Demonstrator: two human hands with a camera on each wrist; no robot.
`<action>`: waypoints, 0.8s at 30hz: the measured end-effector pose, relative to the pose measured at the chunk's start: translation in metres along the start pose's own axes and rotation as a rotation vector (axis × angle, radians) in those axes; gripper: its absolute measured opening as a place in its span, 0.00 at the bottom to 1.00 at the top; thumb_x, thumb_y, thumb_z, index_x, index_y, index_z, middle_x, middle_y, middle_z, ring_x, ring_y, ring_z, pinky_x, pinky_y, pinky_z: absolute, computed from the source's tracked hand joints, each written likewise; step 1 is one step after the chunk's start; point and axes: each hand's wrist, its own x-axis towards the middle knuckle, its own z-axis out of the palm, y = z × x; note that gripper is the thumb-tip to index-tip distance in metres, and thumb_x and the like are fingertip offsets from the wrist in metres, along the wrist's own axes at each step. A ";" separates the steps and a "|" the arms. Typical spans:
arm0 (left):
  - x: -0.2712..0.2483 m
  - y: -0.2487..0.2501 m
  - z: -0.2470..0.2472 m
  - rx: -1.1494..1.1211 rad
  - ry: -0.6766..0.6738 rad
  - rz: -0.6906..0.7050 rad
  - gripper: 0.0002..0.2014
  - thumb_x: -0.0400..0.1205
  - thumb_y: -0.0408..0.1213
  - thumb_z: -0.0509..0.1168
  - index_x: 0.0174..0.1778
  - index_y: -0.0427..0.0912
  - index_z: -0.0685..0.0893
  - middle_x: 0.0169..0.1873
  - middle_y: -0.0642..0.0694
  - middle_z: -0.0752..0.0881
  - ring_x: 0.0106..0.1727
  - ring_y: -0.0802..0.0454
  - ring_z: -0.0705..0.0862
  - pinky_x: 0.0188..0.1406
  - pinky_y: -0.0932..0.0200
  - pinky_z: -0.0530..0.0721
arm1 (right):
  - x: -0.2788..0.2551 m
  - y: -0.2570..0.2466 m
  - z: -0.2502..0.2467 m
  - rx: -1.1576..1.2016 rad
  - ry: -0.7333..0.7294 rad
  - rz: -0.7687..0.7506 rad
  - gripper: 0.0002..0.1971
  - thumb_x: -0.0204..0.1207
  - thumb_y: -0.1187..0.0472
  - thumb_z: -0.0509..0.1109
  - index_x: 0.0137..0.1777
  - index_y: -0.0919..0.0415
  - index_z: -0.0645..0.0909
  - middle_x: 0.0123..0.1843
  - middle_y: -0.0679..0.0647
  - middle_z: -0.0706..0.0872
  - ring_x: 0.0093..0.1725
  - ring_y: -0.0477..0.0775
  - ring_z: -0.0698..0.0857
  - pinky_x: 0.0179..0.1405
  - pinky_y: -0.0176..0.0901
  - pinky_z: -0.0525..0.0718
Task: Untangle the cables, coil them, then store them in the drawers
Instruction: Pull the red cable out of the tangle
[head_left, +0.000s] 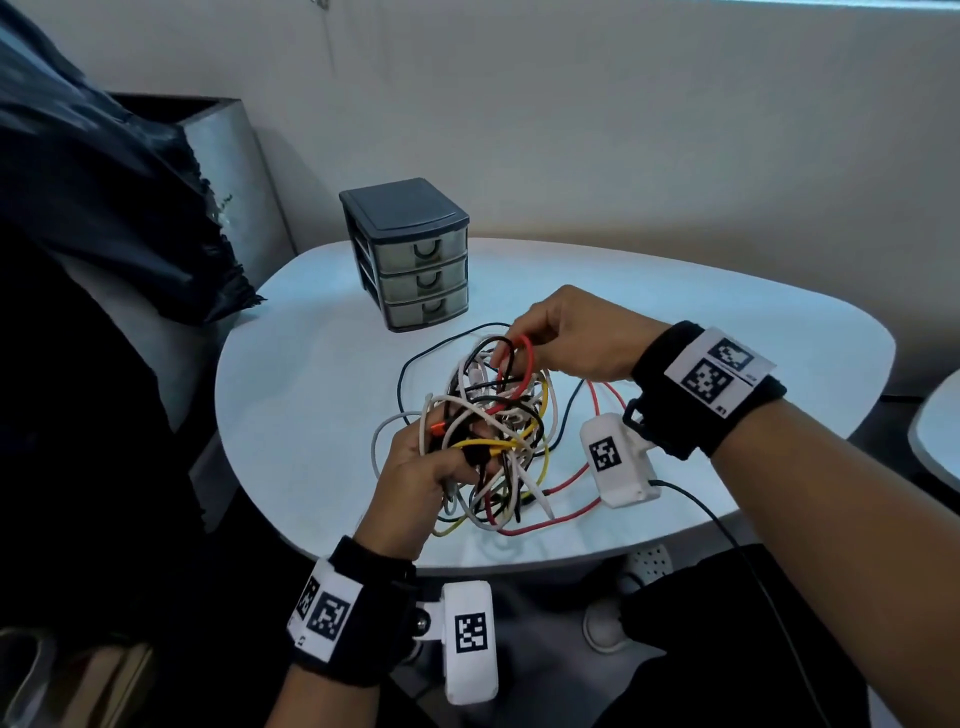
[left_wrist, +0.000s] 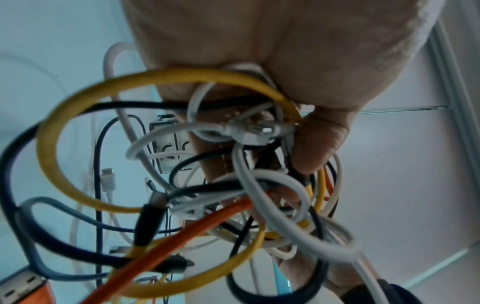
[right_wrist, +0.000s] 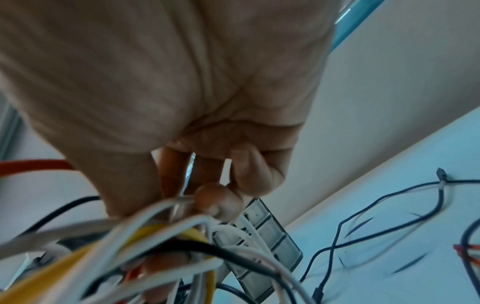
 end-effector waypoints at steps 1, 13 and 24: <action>0.000 0.000 0.000 0.001 0.000 -0.005 0.15 0.56 0.25 0.61 0.33 0.43 0.87 0.29 0.39 0.85 0.34 0.42 0.84 0.44 0.38 0.74 | 0.000 0.000 -0.002 -0.003 0.018 -0.003 0.05 0.77 0.61 0.77 0.46 0.50 0.91 0.38 0.42 0.92 0.38 0.35 0.87 0.47 0.30 0.82; 0.015 0.011 -0.001 -0.221 0.071 0.016 0.20 0.55 0.21 0.57 0.30 0.45 0.90 0.29 0.45 0.87 0.32 0.47 0.85 0.30 0.59 0.85 | 0.012 -0.007 0.002 0.321 0.316 0.098 0.07 0.80 0.59 0.73 0.46 0.61 0.91 0.25 0.47 0.81 0.25 0.46 0.69 0.23 0.35 0.67; 0.010 0.003 0.000 -0.214 0.026 -0.017 0.19 0.57 0.22 0.58 0.31 0.45 0.90 0.30 0.43 0.86 0.33 0.45 0.83 0.31 0.58 0.82 | 0.011 -0.011 -0.017 0.161 0.502 -0.044 0.10 0.74 0.63 0.79 0.36 0.47 0.88 0.31 0.39 0.88 0.34 0.36 0.83 0.40 0.26 0.81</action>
